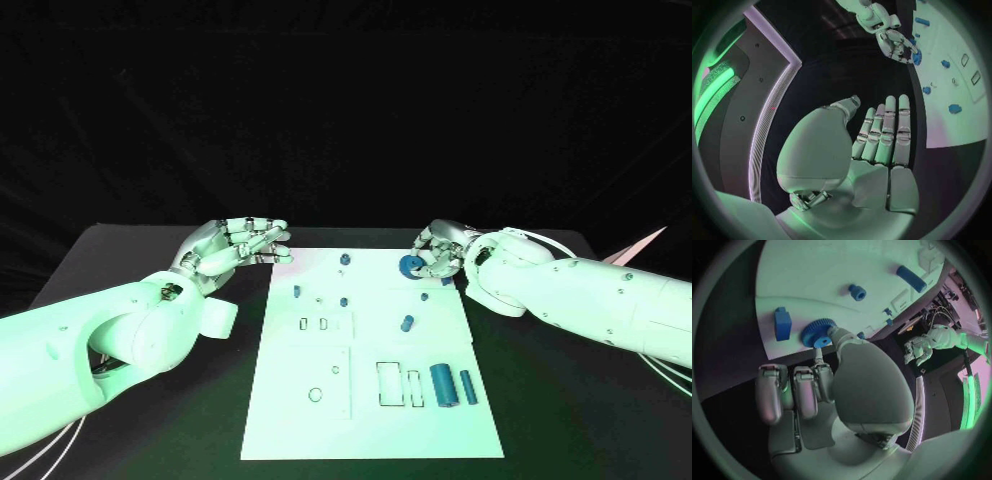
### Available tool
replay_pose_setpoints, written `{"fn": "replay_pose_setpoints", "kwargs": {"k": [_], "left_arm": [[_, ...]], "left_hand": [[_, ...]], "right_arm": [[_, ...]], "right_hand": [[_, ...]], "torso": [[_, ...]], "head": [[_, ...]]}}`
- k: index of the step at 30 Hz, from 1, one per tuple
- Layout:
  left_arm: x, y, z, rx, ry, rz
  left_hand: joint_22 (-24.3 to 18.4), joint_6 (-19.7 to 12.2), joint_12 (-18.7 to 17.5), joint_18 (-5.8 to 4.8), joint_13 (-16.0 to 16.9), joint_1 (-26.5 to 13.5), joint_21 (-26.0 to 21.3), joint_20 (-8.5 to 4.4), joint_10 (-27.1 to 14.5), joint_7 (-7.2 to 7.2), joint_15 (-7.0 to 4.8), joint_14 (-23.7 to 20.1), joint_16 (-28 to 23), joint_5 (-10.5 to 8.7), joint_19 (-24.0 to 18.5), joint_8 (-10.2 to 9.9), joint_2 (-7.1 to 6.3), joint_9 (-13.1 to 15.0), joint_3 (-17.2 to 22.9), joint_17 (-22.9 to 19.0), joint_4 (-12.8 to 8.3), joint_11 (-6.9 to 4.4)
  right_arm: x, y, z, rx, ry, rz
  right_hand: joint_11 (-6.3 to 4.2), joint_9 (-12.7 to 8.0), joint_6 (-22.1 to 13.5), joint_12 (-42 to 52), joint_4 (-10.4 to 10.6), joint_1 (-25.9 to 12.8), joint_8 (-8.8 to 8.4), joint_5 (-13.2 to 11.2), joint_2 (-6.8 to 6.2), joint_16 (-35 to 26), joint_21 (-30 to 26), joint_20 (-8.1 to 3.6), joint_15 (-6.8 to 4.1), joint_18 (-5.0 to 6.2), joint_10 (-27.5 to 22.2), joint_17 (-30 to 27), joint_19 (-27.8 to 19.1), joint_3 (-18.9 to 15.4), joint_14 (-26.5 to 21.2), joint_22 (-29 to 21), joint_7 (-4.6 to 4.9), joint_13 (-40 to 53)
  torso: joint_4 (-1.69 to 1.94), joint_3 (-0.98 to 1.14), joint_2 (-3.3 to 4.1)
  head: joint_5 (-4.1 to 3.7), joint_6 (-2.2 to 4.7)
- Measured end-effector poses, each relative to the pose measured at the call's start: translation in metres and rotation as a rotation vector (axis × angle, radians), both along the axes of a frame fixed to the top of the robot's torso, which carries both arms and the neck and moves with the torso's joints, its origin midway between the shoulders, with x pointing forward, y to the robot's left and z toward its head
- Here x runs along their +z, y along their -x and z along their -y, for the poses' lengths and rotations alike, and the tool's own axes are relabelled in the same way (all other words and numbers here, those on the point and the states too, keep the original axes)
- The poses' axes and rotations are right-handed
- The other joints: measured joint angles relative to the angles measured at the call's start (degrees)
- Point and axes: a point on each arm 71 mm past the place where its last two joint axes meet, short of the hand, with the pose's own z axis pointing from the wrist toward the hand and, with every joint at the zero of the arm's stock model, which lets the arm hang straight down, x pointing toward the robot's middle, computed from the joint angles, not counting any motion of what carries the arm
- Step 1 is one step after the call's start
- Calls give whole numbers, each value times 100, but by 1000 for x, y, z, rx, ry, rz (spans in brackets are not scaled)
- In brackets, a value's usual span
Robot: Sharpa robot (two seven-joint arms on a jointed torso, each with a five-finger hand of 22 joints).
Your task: Assemble the parts on the task board
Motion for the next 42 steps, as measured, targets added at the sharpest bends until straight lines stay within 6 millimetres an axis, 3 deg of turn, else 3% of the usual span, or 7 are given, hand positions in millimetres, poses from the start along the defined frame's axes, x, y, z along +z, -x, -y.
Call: {"fn": "replay_pose_setpoints", "kwargs": {"k": [5,15,16,26,32,34,42], "left_arm": [[0,0,0,0,0,0],[0,0,0,1,0,0],[0,-1,0,1,0,0],[0,-1,2,-2,1,0],[-1,-1,2,-2,1,0],[-1,-1,2,-3,1,0],[-1,-4,2,3,0,0]], "left_hand": [[0,0,0,0,0,0,0,0,0,0,0,0,0,0,0,0,0,0,0,0,0,0],[0,0,0,0,0,0,0,0,0,0,0,0,0,0,0,0,0,0,0,0,0,0],[0,0,0,0,0,0,0,0,0,0,0,0,0,0,0,0,0,0,0,0,0,0],[0,0,0,0,0,0,0,0,0,0,0,0,0,0,0,0,0,0,0,0,0,0],[0,0,0,0,0,0,0,0,0,0,0,0,0,0,0,0,0,1,0,0,0,0],[0,0,0,0,0,0,0,0,0,0,0,0,0,0,0,0,0,1,0,0,0,0],[0,0,0,0,0,0,0,0,0,0,0,0,0,0,0,0,0,1,0,0,0,0]], "right_arm": [[-1,5,-5,24,18,52],[13,23,-34,118,22,232],[14,26,-39,131,23,246],[22,43,-91,264,20,336],[21,43,-111,298,25,337],[20,42,-115,303,31,330],[6,39,-130,317,51,292]], "right_hand": [[-20,-391,10,146,-157,0,-67,4,0,0,67,-21,-1,-8,20,0,20,332,0,0,6,0],[-40,-399,36,146,-187,-1,-68,1,-1,1,176,-22,-3,-47,40,0,22,378,-1,0,-1,0],[-40,-399,36,147,-187,-1,-68,1,-1,1,176,-22,-52,-46,40,0,22,378,-52,0,-1,1],[-41,-402,36,147,-250,-1,-106,1,-1,1,176,-32,-50,-47,40,0,32,441,-48,0,-1,1],[-41,-402,36,147,-251,-3,-106,1,-2,1,177,-32,-50,-47,41,0,32,442,-48,0,-1,1],[-41,-396,90,147,-296,-107,-105,1,-106,1,176,-32,-50,-46,41,0,32,551,-48,0,-11,1],[-59,-397,106,147,-296,-107,-105,0,-106,1,176,-32,-50,-46,59,0,32,551,-47,0,-10,1]], "torso": [[1,0,1],[4,-3,-3],[6,-3,-3],[10,-11,-5],[4,-14,-2],[4,-14,1],[18,-11,8]], "head": [[5,9],[32,49],[32,52],[45,80],[54,92],[49,98],[29,96]]}}
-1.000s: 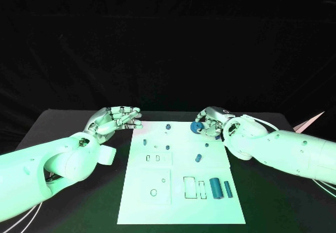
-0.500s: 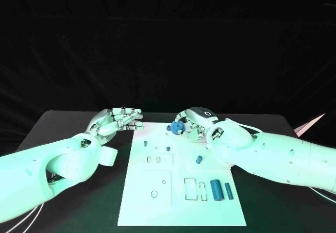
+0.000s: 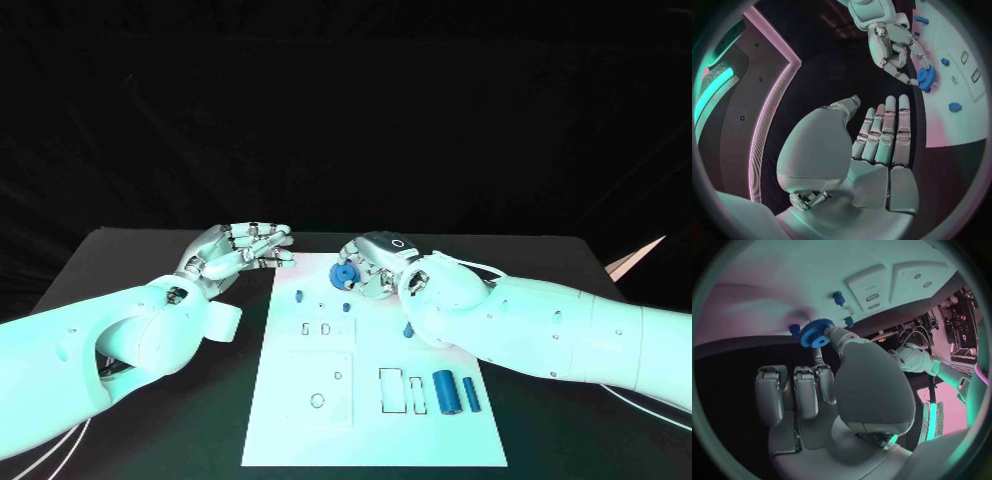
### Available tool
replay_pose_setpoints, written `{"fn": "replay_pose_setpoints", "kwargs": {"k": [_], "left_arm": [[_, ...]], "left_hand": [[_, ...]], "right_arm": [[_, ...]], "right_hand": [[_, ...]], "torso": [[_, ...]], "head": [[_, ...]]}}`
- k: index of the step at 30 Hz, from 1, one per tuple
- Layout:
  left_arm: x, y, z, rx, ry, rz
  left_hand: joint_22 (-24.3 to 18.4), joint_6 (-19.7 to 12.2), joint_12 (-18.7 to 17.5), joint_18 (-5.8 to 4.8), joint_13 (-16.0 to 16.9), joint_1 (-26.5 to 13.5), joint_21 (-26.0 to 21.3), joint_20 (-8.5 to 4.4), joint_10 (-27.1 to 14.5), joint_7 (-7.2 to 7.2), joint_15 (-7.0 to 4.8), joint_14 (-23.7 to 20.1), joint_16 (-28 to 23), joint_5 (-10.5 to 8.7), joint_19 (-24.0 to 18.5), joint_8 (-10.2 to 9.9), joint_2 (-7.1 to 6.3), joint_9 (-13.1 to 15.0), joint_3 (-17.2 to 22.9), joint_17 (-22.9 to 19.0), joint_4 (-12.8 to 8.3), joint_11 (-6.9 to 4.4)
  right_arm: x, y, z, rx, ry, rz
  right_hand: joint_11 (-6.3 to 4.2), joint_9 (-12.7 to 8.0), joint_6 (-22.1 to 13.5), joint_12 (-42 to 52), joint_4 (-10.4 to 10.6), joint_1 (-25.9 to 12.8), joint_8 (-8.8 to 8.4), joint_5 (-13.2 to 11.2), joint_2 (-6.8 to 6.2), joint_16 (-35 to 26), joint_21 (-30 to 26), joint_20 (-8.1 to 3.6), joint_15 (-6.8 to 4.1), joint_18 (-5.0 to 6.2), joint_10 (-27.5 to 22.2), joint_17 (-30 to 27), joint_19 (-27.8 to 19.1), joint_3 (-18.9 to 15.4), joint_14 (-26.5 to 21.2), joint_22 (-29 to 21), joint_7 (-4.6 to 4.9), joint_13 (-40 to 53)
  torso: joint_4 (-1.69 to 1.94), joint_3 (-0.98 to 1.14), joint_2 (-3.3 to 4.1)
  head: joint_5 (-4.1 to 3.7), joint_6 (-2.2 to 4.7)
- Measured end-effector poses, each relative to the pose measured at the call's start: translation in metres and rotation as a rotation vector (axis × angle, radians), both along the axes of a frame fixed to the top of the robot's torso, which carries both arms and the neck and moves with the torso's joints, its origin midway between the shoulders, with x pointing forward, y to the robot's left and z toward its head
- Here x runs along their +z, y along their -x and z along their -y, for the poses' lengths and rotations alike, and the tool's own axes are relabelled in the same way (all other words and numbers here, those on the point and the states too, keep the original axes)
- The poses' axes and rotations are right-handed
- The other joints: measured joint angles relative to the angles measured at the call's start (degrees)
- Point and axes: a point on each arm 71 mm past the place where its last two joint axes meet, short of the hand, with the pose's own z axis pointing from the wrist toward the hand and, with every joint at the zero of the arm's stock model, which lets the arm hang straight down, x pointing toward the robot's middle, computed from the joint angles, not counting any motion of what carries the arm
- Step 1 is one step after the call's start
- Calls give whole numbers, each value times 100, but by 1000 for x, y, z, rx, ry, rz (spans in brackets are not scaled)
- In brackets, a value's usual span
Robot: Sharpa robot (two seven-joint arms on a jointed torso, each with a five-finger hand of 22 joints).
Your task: Assemble the parts on the task board
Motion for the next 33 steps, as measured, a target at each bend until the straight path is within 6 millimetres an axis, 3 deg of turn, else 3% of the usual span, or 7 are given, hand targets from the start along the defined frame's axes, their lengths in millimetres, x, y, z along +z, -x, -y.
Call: {"fn": "replay_pose_setpoints", "kwargs": {"k": [9,33], "left_arm": [[0,-2,-1,4,-1,1],[0,-2,-1,2,-1,2]], "left_hand": [[0,0,0,0,0,0,0,0,0,0,0,0,0,0,0,0,0,0,0,0,0,0],[0,0,0,0,0,0,0,0,0,0,0,0,0,0,0,0,0,0,0,0,0,0]], "right_arm": [[-13,-4,-9,-10,11,-23],[-15,-9,-13,-39,6,-19]], "right_hand": [[0,12,2,0,0,0,0,0,0,0,0,0,0,0,0,0,0,0,0,0,-2,0],[0,0,10,0,-67,-1,-88,0,0,0,0,0,0,0,0,0,0,93,0,0,-11,0]], "torso": [[-6,6,3],[-13,13,2]], "head": [[15,-22],[47,-30]]}}
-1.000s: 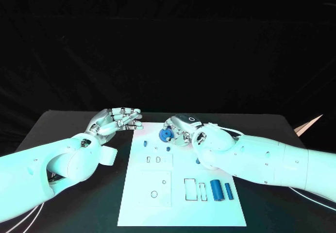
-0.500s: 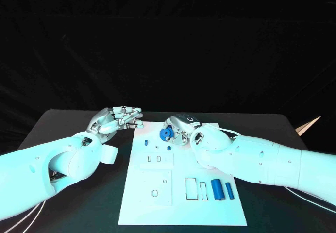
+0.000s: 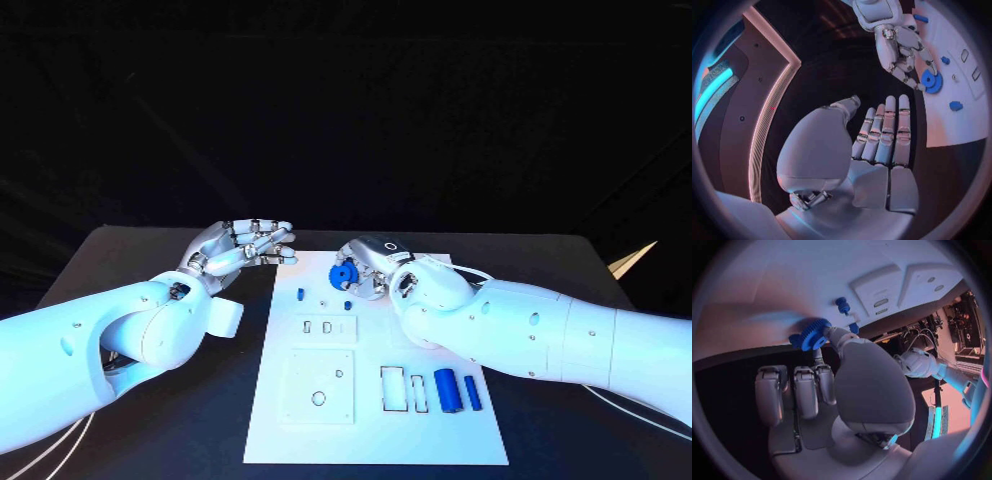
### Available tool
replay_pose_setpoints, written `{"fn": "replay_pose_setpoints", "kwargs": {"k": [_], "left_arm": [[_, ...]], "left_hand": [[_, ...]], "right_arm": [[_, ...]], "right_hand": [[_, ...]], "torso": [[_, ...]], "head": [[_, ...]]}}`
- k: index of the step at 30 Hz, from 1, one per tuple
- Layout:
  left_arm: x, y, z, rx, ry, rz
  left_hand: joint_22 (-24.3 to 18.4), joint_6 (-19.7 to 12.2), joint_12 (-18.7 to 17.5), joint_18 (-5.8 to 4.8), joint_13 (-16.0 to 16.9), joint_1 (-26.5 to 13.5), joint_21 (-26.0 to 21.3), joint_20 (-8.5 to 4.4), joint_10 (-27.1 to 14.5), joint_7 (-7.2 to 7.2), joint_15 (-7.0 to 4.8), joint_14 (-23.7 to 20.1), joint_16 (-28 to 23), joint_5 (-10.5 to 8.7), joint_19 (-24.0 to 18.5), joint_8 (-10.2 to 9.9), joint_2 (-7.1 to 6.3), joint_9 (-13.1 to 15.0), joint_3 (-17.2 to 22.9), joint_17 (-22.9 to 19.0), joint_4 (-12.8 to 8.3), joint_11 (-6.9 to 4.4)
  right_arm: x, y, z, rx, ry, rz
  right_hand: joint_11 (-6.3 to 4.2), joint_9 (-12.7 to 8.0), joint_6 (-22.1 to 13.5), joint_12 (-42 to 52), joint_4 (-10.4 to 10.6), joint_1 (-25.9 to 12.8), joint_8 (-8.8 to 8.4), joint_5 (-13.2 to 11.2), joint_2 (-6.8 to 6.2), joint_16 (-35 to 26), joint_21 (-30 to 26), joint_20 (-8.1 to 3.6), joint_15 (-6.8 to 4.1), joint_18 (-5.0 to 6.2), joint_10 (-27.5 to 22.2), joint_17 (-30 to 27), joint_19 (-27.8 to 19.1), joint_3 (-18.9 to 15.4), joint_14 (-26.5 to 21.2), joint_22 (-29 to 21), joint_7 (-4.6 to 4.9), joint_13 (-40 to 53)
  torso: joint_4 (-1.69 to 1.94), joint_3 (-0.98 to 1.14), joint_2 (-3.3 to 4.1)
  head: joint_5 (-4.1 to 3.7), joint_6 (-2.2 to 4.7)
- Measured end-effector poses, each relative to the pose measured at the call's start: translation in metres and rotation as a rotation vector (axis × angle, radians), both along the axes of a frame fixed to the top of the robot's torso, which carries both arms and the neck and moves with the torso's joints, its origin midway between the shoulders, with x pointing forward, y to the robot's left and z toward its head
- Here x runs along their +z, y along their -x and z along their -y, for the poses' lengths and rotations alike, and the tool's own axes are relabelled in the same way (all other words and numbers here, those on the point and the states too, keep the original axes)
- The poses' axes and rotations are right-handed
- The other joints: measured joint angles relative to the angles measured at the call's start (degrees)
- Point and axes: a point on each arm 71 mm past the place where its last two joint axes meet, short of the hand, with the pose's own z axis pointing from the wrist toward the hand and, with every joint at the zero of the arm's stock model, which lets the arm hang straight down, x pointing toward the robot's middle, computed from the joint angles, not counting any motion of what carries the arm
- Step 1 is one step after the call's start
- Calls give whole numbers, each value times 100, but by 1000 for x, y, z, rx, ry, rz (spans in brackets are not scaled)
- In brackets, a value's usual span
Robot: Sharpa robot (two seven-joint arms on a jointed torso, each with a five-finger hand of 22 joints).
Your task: Assemble the parts on the task board
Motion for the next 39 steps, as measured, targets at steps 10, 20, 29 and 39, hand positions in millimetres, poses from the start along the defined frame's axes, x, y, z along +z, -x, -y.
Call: {"fn": "replay_pose_setpoints", "kwargs": {"k": [10,20,29,39], "left_arm": [[0,0,0,-2,0,0],[0,0,0,-3,0,-2],[0,0,0,-3,0,-2],[0,0,-1,-1,-2,-3]], "left_hand": [[0,0,0,0,0,0,0,0,0,0,0,0,0,0,0,0,0,0,0,0,0,0],[0,0,0,0,0,0,1,0,-1,0,0,-1,0,0,0,0,0,2,63,44,-125,0],[0,0,0,0,0,0,44,0,-2,0,0,-2,0,0,0,0,0,4,63,46,-125,-1],[0,0,0,0,0,0,44,0,-2,0,0,-2,0,0,-1,0,1,5,63,50,-125,-1]], "right_arm": [[-1,-2,1,-16,-3,3],[-2,-3,2,-16,-6,-7],[-4,-5,5,-17,-7,-87],[-8,-7,14,-37,-9,-125]], "right_hand": [[7,2,39,0,1,-60,1,0,-59,0,0,0,0,0,7,0,0,0,0,0,6,0],[56,12,-39,-3,-6,-510,-54,-255,-123,0,-1,43,53,0,54,0,38,103,49,0,140,0],[94,-53,-289,-56,131,-807,-434,-251,-157,0,-1,86,164,0,91,0,78,-34,58,0,181,0],[94,-108,-336,-56,185,-941,-457,-248,-21,1,-1,86,164,0,91,0,78,-89,58,0,153,0]], "torso": [[-2,1,-2],[-4,3,-2],[0,3,-2],[-3,5,-2]], "head": [[0,11],[9,10],[12,17],[16,4]]}}
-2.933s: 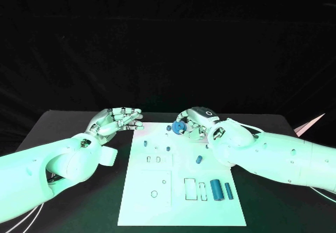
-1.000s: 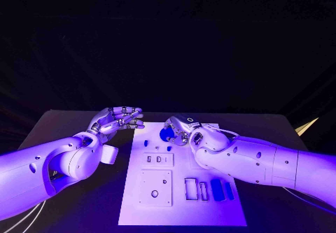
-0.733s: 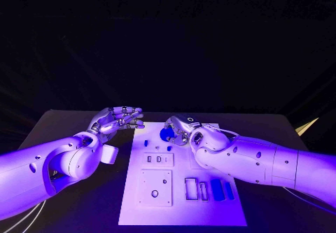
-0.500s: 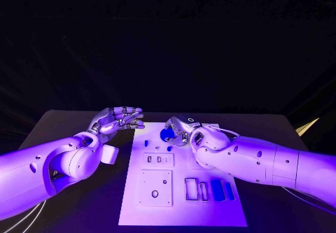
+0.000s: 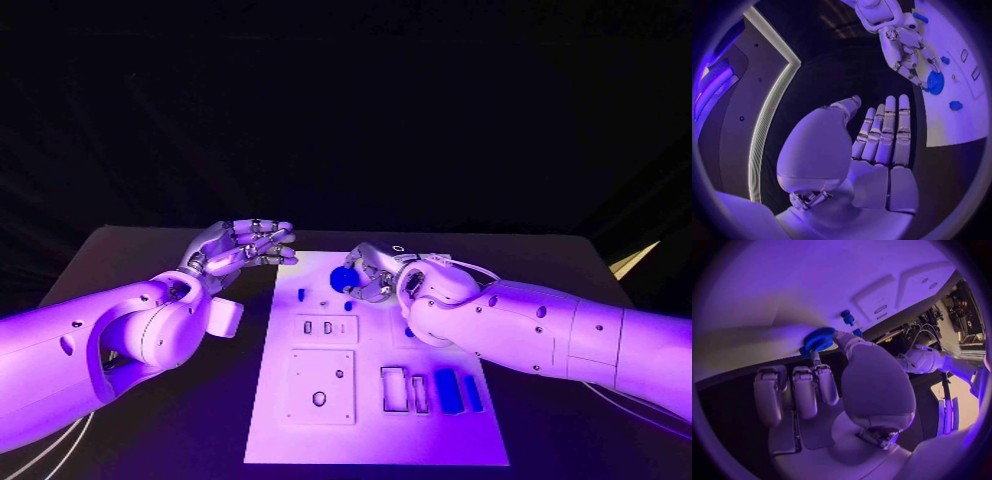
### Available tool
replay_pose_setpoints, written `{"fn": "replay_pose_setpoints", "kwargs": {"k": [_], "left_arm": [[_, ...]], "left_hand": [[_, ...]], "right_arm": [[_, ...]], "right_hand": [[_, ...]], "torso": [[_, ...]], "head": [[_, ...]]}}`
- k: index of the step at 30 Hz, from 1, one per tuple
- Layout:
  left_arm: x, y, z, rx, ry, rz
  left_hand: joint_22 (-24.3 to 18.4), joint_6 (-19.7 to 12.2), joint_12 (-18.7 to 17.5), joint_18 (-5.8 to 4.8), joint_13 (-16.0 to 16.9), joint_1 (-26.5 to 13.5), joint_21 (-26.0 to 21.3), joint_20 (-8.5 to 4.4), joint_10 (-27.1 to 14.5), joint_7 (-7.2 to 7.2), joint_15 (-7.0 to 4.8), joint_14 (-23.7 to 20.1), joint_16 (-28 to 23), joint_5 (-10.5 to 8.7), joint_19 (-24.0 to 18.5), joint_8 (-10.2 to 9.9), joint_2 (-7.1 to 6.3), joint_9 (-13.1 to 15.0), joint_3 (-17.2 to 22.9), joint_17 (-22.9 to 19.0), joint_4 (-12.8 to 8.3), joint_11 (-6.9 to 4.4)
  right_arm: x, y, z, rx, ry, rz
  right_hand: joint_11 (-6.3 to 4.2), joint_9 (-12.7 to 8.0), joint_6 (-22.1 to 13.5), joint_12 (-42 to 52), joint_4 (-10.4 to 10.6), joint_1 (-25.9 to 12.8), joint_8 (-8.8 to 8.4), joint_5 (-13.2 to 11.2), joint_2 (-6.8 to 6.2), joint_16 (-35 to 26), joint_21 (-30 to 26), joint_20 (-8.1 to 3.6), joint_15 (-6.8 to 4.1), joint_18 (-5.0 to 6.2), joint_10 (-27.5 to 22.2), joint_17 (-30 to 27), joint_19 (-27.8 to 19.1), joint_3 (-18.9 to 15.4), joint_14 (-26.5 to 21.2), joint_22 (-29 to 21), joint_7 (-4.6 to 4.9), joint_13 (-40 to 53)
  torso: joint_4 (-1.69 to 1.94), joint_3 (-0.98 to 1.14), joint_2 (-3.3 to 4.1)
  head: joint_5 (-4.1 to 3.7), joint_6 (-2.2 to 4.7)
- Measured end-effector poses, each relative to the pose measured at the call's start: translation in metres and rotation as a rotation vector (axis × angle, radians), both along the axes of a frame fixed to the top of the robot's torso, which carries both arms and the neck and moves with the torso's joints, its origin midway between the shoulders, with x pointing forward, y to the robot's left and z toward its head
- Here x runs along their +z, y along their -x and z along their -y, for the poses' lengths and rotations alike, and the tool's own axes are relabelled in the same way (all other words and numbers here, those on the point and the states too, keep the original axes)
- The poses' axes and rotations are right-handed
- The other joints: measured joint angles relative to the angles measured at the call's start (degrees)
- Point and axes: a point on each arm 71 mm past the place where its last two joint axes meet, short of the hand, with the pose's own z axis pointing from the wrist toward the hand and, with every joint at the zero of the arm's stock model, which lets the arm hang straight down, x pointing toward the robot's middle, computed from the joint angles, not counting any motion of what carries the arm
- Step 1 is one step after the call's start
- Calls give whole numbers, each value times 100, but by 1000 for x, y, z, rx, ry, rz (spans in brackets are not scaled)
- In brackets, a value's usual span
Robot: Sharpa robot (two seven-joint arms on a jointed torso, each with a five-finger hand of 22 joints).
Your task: Assemble the parts on the task board
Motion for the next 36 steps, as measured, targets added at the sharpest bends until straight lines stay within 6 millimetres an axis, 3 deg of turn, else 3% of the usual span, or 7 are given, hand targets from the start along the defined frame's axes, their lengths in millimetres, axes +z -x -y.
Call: {"fn": "replay_pose_setpoints", "kwargs": {"k": [17,20,28,36], "left_arm": [[0,0,-1,2,-1,0],[0,0,-1,2,-1,0],[0,-1,-6,15,-5,1],[-1,-3,-10,26,-8,4]], "left_hand": [[0,0,0,0,0,0,0,0,0,0,0,0,0,0,0,0,0,1,0,2,0,0],[1,0,0,0,0,0,0,0,0,0,0,0,0,0,0,0,0,1,0,8,0,0],[1,0,0,0,0,0,0,0,0,0,0,-1,0,0,0,0,0,1,0,12,0,0],[1,0,0,0,0,0,0,0,0,0,0,-1,0,0,0,0,0,2,0,15,0,0]], "right_arm": [[0,1,11,-24,-6,0],[0,4,19,-31,-29,14],[23,14,57,-27,-205,37],[42,22,111,-30,-336,-35]], "right_hand": [[0,23,106,0,0,0,2,88,0,20,0,0,0,0,0,0,0,0,0,0,-2,0],[0,76,173,1,0,0,133,221,1,20,0,0,0,0,0,0,0,0,0,0,-9,0],[0,75,202,-1,-1,0,131,261,1,20,-12,0,0,4,0,0,0,0,0,0,1,0],[58,70,155,-142,-89,3,131,161,-1,19,-145,0,0,6,-65,0,0,-88,0,0,45,0]], "torso": [[2,0,0],[2,0,0],[-26,18,-14],[-94,74,-53]], "head": [[-3,10],[-2,14],[24,37],[27,52]]}}
